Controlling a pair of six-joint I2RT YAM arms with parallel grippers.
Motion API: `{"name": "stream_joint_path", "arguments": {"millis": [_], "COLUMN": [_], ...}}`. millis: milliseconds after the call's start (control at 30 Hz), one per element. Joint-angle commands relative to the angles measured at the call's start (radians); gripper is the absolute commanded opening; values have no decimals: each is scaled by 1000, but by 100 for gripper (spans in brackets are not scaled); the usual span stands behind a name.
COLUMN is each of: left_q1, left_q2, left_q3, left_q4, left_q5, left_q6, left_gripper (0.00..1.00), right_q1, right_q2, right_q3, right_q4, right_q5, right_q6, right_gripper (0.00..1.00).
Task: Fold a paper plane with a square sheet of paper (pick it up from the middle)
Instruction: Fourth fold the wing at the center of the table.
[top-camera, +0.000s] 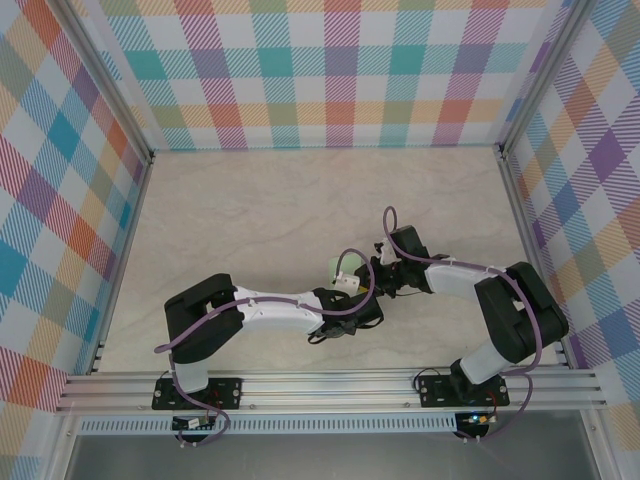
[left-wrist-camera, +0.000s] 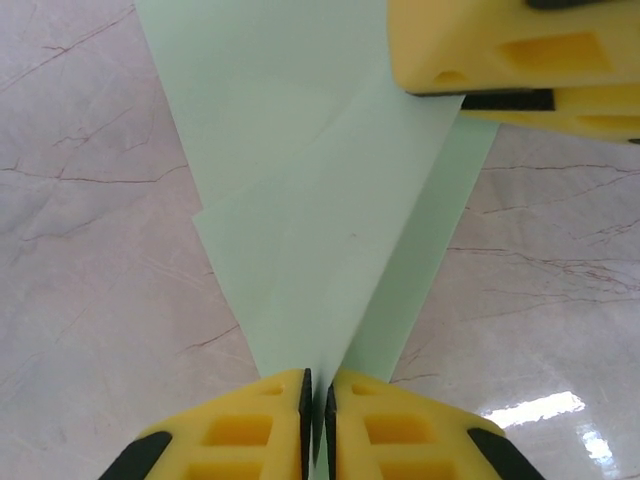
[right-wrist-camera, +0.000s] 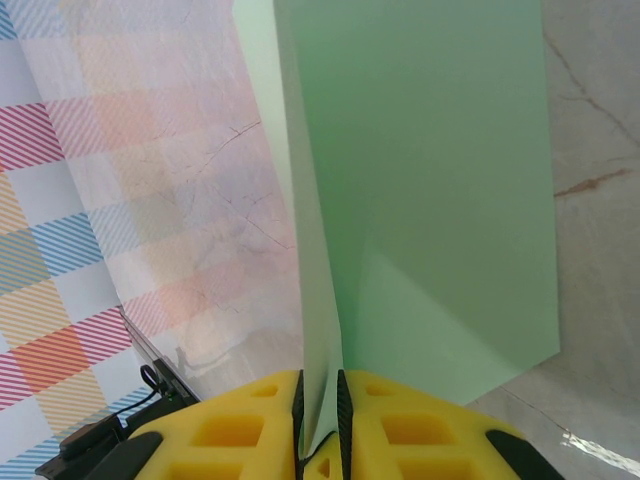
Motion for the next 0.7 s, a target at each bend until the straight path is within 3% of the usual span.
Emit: {"name": "stream_joint_path", "arguments": {"millis": [0, 133, 267, 500, 667], "left_q1": [-14, -13, 7, 83, 143], "left_q2": [8, -5, -47, -169, -217], "left_q3": [12, -6, -77, -273, -380], "left_q4": [-16, 7, 109, 410, 579], "left_q5": [-25, -16, 41, 224, 363], "left_q6": [-21, -36, -50, -39, -40], "left_gripper": [10, 3, 0, 0, 0], "right_q1": [-2, -2, -15, -54, -60], "right_q2": [14, 5, -39, -187, -252], "right_q3": [29, 34, 45, 50, 29], "right_q4": [-22, -37, -87, -196, -199], "right_q5": [-22, -22, -13, 27, 28], "right_q6": [-32, -43, -83, -164, -180], "right_gripper": [18, 20, 28, 44, 45]}}
